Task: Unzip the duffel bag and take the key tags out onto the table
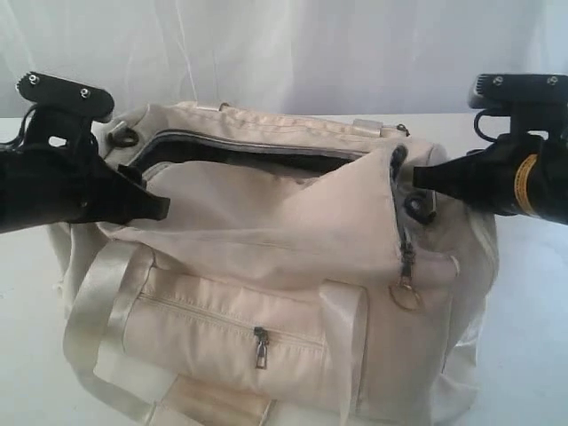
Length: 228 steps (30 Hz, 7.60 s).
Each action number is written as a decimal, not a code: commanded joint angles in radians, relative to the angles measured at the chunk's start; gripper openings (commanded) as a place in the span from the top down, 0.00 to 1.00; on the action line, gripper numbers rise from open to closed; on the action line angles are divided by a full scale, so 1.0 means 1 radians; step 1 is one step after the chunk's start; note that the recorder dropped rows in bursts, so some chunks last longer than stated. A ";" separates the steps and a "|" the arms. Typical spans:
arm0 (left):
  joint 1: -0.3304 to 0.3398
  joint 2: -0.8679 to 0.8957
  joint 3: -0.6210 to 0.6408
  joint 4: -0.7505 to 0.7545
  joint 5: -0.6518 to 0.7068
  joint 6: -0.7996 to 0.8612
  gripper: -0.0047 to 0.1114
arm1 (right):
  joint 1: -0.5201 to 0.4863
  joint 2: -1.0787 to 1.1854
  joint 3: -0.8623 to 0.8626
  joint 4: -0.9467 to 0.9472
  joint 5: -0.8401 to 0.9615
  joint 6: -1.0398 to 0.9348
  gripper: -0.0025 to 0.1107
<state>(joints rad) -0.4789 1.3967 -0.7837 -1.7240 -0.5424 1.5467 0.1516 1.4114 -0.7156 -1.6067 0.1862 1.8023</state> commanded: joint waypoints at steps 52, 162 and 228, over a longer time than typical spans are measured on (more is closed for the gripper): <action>-0.024 0.141 -0.206 0.253 0.670 -0.170 0.96 | 0.049 0.008 0.007 0.398 -0.551 -0.258 0.98; -0.022 -0.501 -0.172 1.244 1.168 -1.014 0.34 | 0.159 0.454 -0.470 0.015 -1.407 0.168 0.98; 0.040 0.420 -0.435 1.968 0.472 -1.698 0.39 | -0.045 0.209 -0.423 -0.138 -0.616 0.090 0.38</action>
<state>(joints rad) -0.4421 1.7717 -1.1838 0.2402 -0.0637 -0.1475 0.1118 1.6320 -1.1745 -1.7522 -0.5493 1.9260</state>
